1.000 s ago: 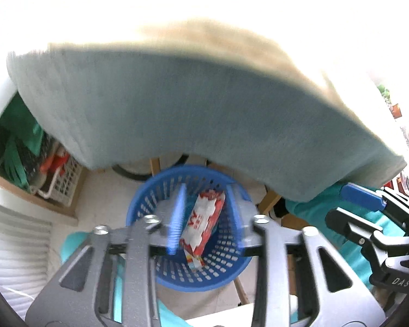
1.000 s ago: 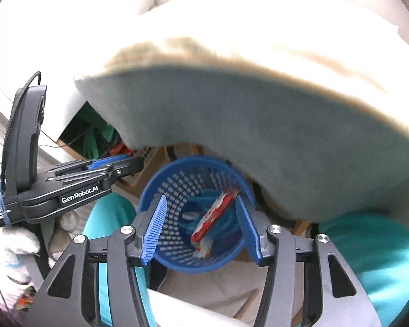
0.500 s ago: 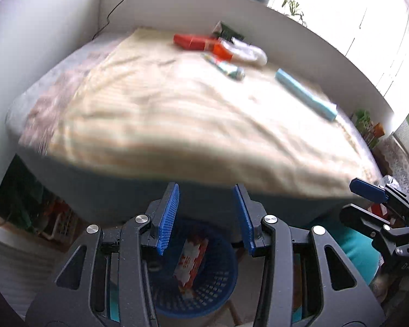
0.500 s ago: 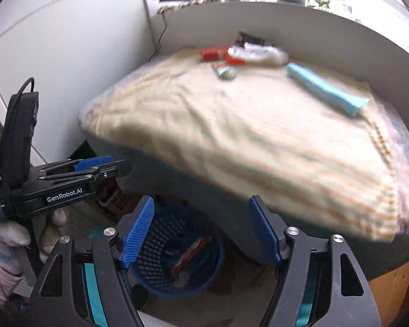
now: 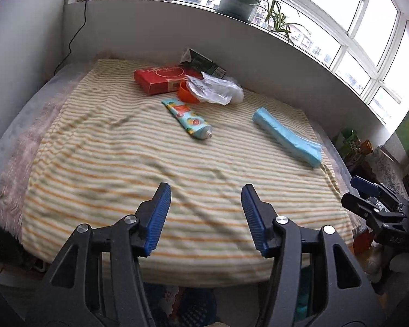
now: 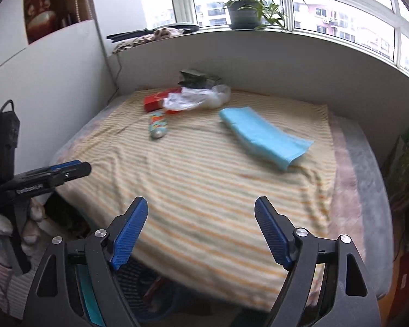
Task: Collect trash
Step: 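Grasp the blue face mask with the right tool while the left tool grasps the small tube, then carry the mask and tube down over the blue wastebasket with both tools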
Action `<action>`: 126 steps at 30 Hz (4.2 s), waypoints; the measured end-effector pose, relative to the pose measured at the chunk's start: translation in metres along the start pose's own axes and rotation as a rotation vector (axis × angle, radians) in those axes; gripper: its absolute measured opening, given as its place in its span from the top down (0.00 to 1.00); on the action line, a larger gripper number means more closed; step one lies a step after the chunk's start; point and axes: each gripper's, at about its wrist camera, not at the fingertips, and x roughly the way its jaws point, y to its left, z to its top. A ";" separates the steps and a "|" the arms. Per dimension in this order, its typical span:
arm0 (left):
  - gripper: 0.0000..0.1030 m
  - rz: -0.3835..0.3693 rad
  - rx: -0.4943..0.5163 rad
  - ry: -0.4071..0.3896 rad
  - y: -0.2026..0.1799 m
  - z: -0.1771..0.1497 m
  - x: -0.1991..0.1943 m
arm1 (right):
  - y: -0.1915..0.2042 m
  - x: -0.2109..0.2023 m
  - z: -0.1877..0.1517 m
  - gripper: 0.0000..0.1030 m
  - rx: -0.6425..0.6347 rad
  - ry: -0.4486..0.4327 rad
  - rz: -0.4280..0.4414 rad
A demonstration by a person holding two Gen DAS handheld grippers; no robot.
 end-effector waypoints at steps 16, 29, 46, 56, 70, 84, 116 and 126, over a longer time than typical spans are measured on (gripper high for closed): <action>0.47 0.112 -0.070 0.170 -0.001 0.081 0.118 | -0.041 0.079 0.054 0.22 -0.093 0.105 -0.116; 0.52 0.190 -0.059 0.185 0.004 0.087 0.157 | -0.048 0.130 0.065 0.22 -0.112 0.165 -0.127; 0.97 0.149 -0.079 0.136 0.018 0.089 0.145 | -0.057 0.153 0.066 0.65 -0.063 0.189 -0.134; 0.97 0.112 -0.114 0.088 0.024 0.079 0.102 | -0.069 0.118 0.062 0.95 0.020 0.128 -0.077; 0.97 0.035 -0.105 0.026 0.020 0.049 0.030 | -0.037 0.053 0.050 0.96 0.011 0.034 0.017; 0.97 -0.011 -0.090 -0.014 0.019 -0.012 -0.033 | 0.029 -0.014 0.010 0.96 -0.033 -0.030 0.174; 0.97 0.054 -0.249 0.247 0.086 -0.198 -0.012 | 0.133 0.051 -0.136 0.96 -0.062 0.303 0.377; 0.97 0.113 -0.287 0.349 0.109 -0.234 0.024 | 0.141 0.097 -0.169 0.96 -0.049 0.417 0.361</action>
